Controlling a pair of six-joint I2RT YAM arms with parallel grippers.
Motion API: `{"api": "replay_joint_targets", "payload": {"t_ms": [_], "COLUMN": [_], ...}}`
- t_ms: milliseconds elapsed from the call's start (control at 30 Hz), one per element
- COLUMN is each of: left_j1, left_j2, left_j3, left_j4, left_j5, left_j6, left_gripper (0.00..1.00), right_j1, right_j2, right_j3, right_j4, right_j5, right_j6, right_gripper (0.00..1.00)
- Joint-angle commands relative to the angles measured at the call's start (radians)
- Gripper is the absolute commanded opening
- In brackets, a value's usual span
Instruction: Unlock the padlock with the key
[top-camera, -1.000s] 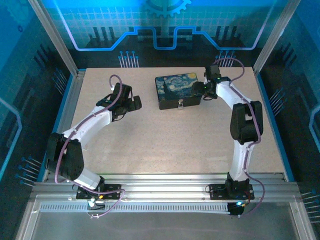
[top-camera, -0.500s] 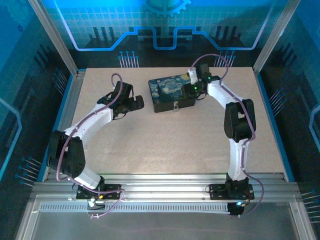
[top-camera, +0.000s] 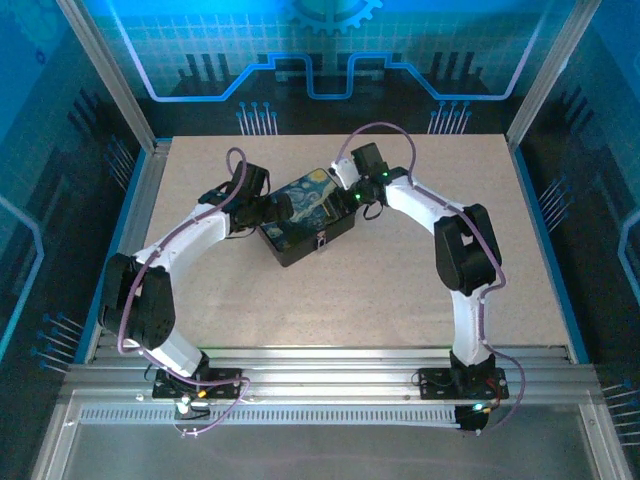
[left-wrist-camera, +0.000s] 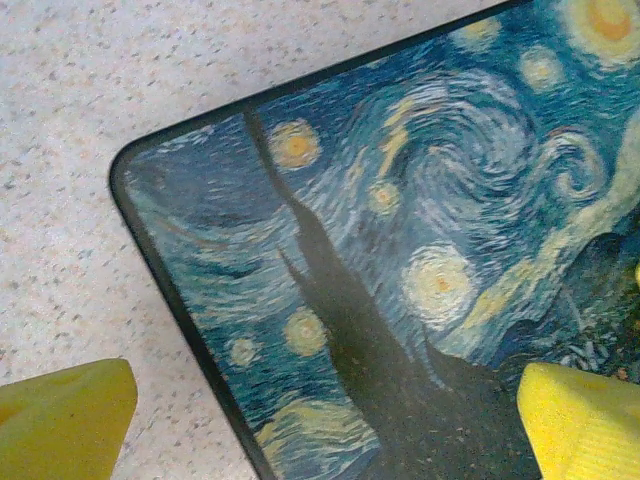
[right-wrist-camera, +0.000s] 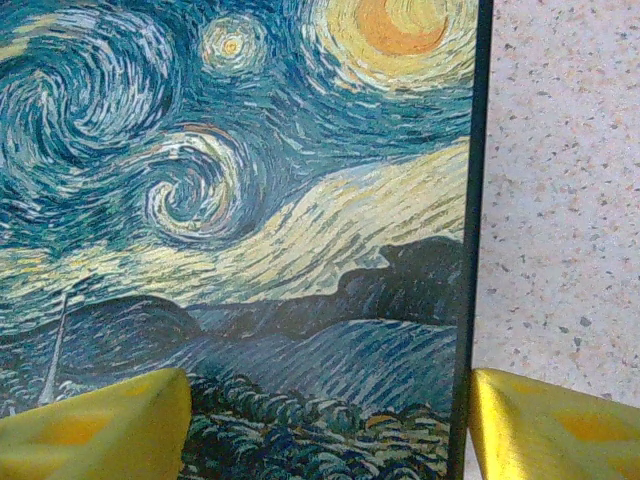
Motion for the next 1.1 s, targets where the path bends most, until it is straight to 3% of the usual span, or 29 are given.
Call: {"api": "replay_joint_targets", "payload": {"t_ms": [0, 233, 433, 633, 833, 1067], "left_j1": [0.018, 0.199, 0.381, 0.616, 0.780, 0.813], "left_j2": [-0.035, -0.147, -0.274, -0.261, -0.167, -0.076], "left_j3": [0.036, -0.050, -0.207, -0.315, -0.342, -0.302], "left_j4": [-0.115, -0.243, -0.320, -0.296, -0.210, -0.218], "left_j5": [-0.067, -0.112, -0.132, -0.044, 0.035, -0.037], "left_j6": [-0.068, -0.235, -0.339, -0.295, -0.242, -0.240], "left_gripper": [0.99, 0.99, 0.99, 0.90, 0.81, 0.75], "right_j1": [0.000, -0.010, -0.005, 0.043, 0.097, 0.131], "right_j2": [-0.044, -0.164, -0.262, -0.330, -0.378, -0.423], "right_j3": [-0.033, -0.045, -0.090, -0.129, -0.145, -0.184], "right_j4": [-0.040, -0.021, -0.017, -0.042, -0.082, -0.077], "right_j5": [-0.032, -0.047, -0.021, -0.038, -0.030, -0.022], "right_j6": [-0.015, 0.017, 0.060, 0.083, 0.095, 0.119], "right_gripper": [0.74, 0.80, 0.79, 0.76, 0.76, 0.75]}}
